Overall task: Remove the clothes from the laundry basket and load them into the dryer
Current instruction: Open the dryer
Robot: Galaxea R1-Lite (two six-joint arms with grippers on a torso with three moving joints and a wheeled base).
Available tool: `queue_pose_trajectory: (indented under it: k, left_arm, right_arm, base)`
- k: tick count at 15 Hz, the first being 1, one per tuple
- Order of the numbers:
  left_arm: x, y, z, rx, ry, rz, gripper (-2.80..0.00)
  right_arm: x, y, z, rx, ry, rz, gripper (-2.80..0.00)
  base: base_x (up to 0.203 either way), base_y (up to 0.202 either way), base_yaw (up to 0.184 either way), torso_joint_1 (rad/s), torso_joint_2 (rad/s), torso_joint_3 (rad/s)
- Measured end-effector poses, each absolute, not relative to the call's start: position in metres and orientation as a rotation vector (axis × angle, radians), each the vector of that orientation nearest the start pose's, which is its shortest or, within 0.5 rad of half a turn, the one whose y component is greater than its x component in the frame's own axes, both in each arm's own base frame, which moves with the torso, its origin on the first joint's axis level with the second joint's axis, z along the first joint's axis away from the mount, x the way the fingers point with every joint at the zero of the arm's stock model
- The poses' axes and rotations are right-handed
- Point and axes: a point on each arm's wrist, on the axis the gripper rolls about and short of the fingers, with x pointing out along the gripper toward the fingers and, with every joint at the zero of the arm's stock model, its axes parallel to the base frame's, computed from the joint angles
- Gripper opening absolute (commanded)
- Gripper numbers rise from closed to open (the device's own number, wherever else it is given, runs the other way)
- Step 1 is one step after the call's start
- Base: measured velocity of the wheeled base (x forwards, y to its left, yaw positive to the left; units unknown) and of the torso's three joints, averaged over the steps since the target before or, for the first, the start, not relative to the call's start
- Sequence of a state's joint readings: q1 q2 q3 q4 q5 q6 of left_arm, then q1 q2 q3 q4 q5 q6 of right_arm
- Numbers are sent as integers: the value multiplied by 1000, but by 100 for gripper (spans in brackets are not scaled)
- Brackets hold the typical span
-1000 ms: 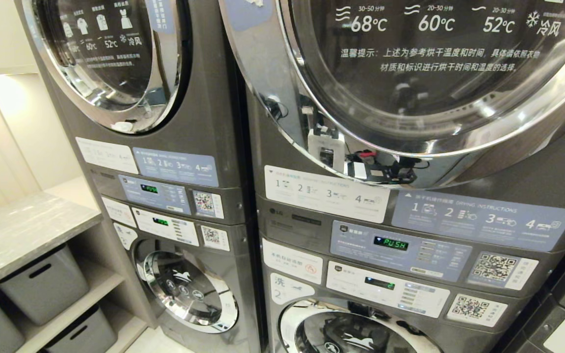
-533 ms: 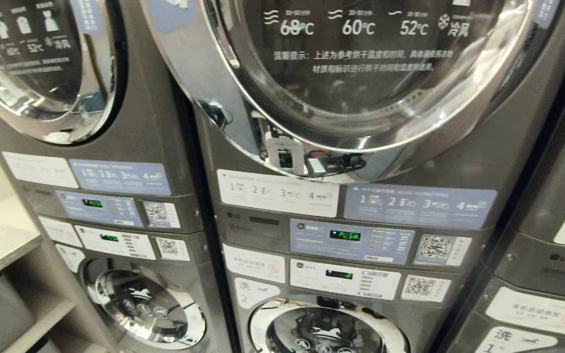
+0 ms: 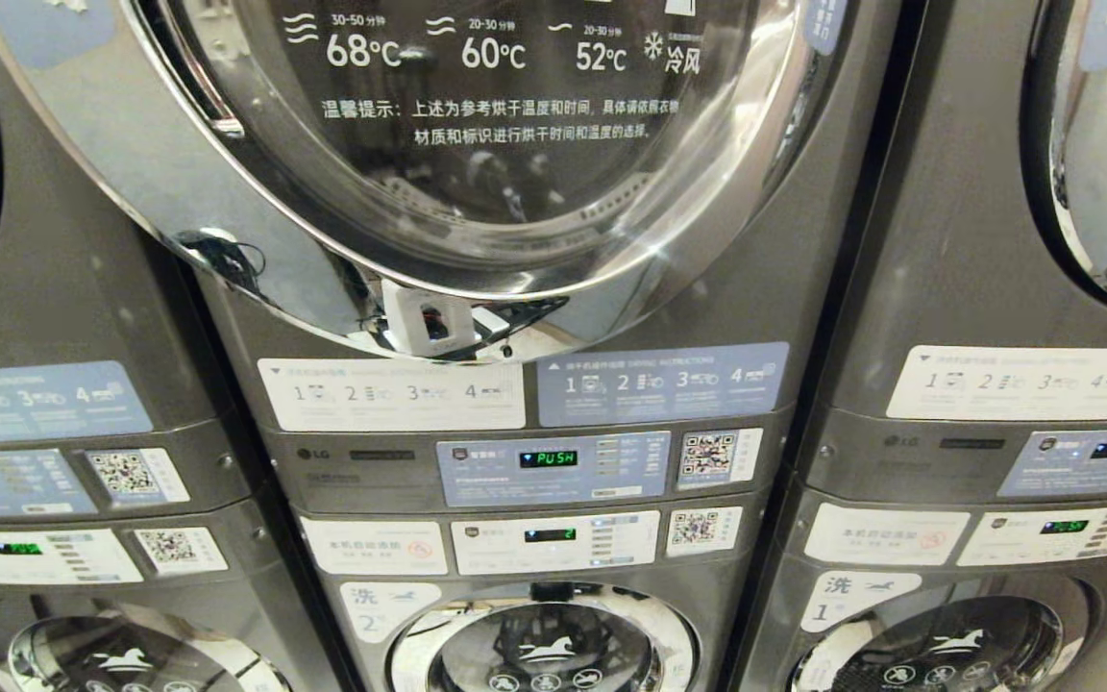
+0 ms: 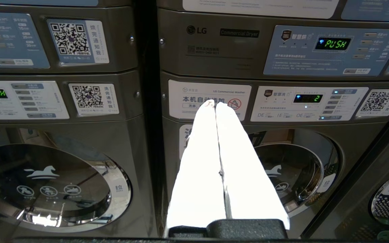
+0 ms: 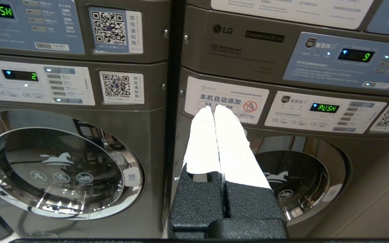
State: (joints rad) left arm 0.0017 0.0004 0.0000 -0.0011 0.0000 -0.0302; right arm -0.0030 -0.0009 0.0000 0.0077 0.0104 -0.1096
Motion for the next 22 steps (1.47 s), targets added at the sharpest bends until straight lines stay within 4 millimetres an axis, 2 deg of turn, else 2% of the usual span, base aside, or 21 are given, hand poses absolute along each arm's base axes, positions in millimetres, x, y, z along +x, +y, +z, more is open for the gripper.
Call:
queue_pose_trajectory:
  k: [5,11,16,17,19,21,22]
  left_arm:
    - [-23,0,76,-30,-1,0,-280]
    - [-23,0,76,-30,-1,1,-280]
    - [-23,0,77,-7,-9,-6,-280]
    - [-25,0,84,0,-28,-17,-280]
    - [-31,-1,118,3,-104,-47,-280]
    - [-30,-1,169,-23,-158,-69,-280]
    - [-22,-1,199,-50,-165,-78,-280]
  right_arm:
    - [-23,0,75,-110,6,8,-280]
    - [-23,0,75,-111,5,8,-280]
    - [-23,0,75,-108,5,8,-280]
    - [-23,0,75,-105,6,8,-280]
    - [-23,0,75,-82,4,5,-280]
    - [-23,0,75,-69,4,4,-280]
    - [-23,0,75,-59,3,3,-280]
  base:
    - [0,0,0,0,0,0]
    - [-177,0,1,-4,4,0]
    - [0,0,0,6,2,0]
    - [0,0,0,0,0,0]
    - [0,0,0,0,0,0]
    - [0,0,0,0,0,0]
    - [0,0,0,0,0,0]
